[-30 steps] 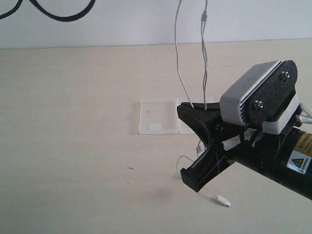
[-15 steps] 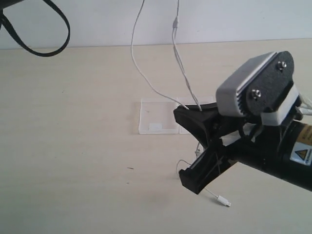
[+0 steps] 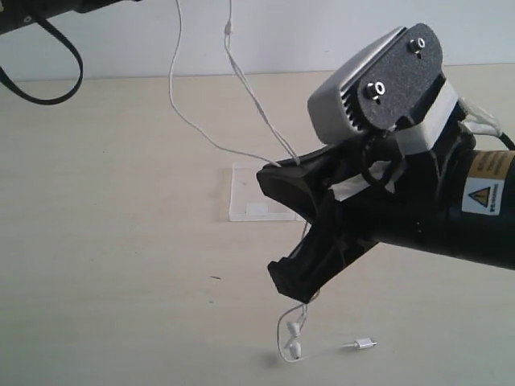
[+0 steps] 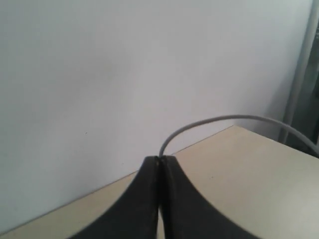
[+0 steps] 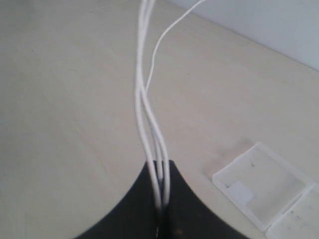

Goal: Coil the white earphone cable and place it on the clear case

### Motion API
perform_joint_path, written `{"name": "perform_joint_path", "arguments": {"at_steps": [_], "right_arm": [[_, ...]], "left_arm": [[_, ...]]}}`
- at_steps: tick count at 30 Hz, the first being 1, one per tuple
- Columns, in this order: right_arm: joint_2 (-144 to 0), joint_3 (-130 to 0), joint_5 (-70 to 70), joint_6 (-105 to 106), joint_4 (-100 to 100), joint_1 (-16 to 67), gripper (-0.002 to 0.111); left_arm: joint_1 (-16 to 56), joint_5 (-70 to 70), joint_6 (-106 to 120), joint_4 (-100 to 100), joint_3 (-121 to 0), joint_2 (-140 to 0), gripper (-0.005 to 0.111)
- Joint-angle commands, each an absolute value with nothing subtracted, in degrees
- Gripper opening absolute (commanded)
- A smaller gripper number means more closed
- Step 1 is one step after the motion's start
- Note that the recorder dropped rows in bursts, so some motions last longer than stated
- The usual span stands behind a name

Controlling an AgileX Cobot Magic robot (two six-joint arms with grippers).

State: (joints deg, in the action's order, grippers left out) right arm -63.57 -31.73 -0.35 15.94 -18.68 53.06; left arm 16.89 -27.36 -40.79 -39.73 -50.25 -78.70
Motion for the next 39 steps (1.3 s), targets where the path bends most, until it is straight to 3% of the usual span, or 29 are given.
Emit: {"name": "perform_joint_path", "arguments": {"at_steps": [1, 13, 15, 20, 23, 33, 39], "right_arm": [[-63.29, -33.32, 2.02, 16.42, -18.53, 49.25, 0.000], [-63.40, -42.97, 16.64, 16.23, -14.32, 45.15, 0.000], [-63.49, -44.68, 19.59, 14.89, -12.42, 45.15, 0.000], [-63.49, -47.79, 26.27, 2.92, 1.42, 45.15, 0.000], [-63.49, -49.20, 30.97, -2.79, 8.72, 45.15, 0.000], [-65.34, -56.21, 42.94, -6.02, 16.45, 45.15, 0.000], [-66.01, -59.91, 44.59, -8.27, 18.20, 45.15, 0.000]], "left_arm": [[14.45, -27.75, -41.35, -40.65, -47.23, -78.68, 0.000], [13.76, -27.93, -42.71, -47.75, -45.53, -78.68, 0.002], [13.76, -27.25, -42.71, -47.75, -45.53, -78.68, 0.011], [13.76, -26.23, -42.71, -47.50, -45.53, -78.68, 0.049], [13.64, -26.23, -42.71, -47.36, -45.53, -78.57, 0.059], [13.64, -27.18, -42.59, -50.68, -45.18, -75.93, 0.058], [13.64, -37.67, -41.15, -50.06, -40.23, -74.02, 0.046]]}}
